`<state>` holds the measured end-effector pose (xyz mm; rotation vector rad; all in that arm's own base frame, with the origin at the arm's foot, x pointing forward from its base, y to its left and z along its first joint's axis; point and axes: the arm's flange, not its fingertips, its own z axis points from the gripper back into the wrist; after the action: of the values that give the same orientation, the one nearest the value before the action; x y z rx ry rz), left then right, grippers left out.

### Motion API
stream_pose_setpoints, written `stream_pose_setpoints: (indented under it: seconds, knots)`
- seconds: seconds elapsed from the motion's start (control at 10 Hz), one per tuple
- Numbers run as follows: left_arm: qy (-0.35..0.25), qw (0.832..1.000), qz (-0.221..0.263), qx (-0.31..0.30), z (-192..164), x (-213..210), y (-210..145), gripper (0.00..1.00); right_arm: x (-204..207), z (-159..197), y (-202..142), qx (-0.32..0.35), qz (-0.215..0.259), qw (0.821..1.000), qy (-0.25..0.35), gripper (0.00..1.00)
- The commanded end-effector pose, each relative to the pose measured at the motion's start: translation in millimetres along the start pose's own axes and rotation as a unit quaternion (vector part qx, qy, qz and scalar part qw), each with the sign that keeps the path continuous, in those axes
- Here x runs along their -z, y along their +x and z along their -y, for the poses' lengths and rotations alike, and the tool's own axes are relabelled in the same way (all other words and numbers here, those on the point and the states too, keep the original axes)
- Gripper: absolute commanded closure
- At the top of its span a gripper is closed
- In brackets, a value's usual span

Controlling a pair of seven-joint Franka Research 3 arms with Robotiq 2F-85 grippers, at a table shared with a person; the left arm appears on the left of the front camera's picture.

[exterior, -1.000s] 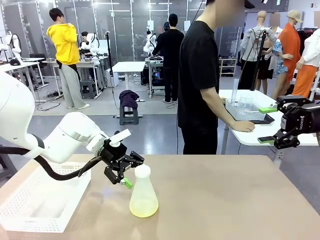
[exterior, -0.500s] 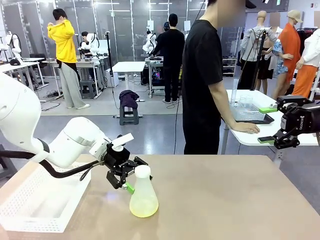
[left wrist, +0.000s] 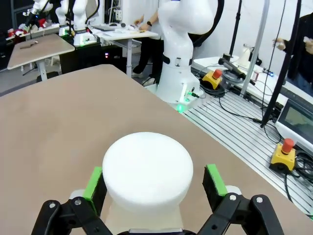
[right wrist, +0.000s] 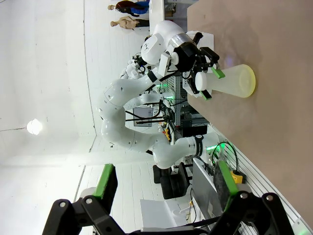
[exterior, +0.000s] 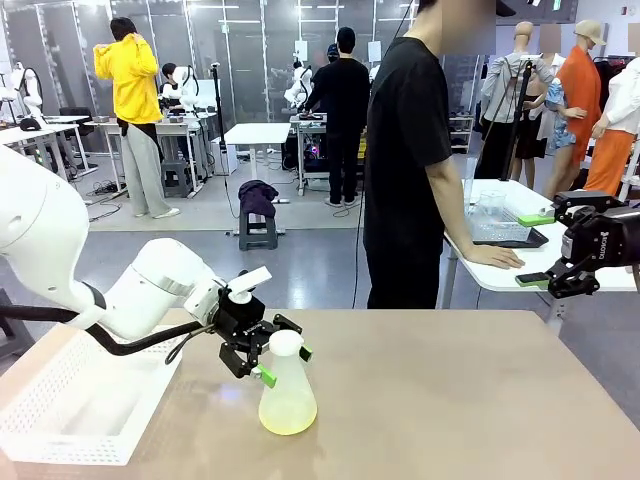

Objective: Prepare the solutions needed for the experiment.
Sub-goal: When the human places the Big flask in the center of the table, pick up the Big flask and place it in the left Organizing basket.

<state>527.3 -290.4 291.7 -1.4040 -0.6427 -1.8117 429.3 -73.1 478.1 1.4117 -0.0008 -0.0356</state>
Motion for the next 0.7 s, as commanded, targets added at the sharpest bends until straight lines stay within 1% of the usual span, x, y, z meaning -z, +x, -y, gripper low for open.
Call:
stream_pose_setpoints:
  seconds: [0.0,0.3,0.5,0.6]
  knots:
    - [-0.003,0.999,0.039,-0.006,-9.4,2.4,-6.0,0.0,-0.5,-0.5,0.7,-0.007,-0.002,1.0,-0.002,0.0]
    - [-0.018,0.998,0.059,-0.001,-10.9,10.3,-10.4,0.0,-0.5,-0.5,0.7,-0.007,-0.002,1.0,-0.002,0.0]
    - [-0.014,0.997,0.072,0.004,-8.8,6.7,-10.1,0.0,-0.5,-0.5,0.7,-0.007,-0.002,1.0,-0.002,0.0]
    - [-0.018,0.997,0.079,0.004,-8.1,6.6,-11.6,0.2,-0.5,-0.5,0.7,-0.007,-0.002,1.0,-0.002,0.0]
